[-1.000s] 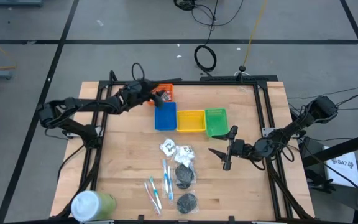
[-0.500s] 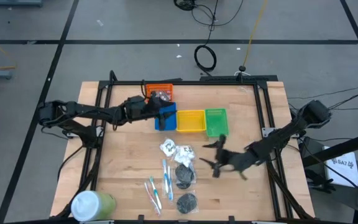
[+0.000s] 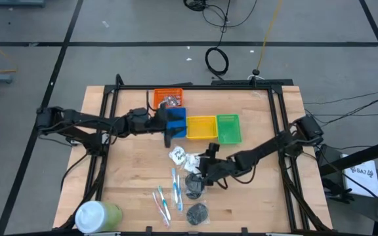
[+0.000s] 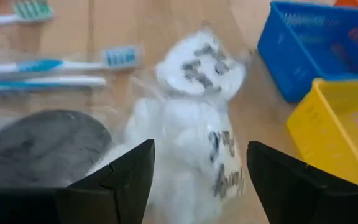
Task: Pick & Place Travel size toiletries
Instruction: Put the top right vanity pack into the blue basket
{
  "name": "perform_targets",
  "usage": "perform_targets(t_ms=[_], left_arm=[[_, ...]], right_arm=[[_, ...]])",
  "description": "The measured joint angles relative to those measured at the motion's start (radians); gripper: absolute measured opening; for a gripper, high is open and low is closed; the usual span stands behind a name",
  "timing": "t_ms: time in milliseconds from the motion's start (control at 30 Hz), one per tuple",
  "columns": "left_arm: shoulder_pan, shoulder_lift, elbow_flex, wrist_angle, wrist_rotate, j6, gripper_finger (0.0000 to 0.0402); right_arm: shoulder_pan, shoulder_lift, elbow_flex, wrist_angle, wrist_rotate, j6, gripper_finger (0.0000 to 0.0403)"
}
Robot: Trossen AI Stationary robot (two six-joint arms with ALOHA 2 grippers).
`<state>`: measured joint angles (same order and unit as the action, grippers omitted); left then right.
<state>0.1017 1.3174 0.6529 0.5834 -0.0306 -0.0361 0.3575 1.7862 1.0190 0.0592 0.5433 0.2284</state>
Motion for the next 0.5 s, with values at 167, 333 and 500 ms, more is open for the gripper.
perform_targets(t_ms=[167,333,500], left_arm=[[-0.06,-0.036,0.0,-0.048,0.0,0.003,0.0189],[-0.094,-0.045,0.0,-0.049,-0.001,0.03,0.0193],[-0.103,-0.045,0.0,-0.058,-0.005,0.034,0.0189]], right_arm=[[-0.039,0.0,-0.014,-0.002,-0.13,0.05,0.0231],[-0.056,0.0,-0.033,-0.003,-0.156,0.082,0.0195],[-0.057,0.0,-0.053,-0.004,-0.156,0.082,0.0142]])
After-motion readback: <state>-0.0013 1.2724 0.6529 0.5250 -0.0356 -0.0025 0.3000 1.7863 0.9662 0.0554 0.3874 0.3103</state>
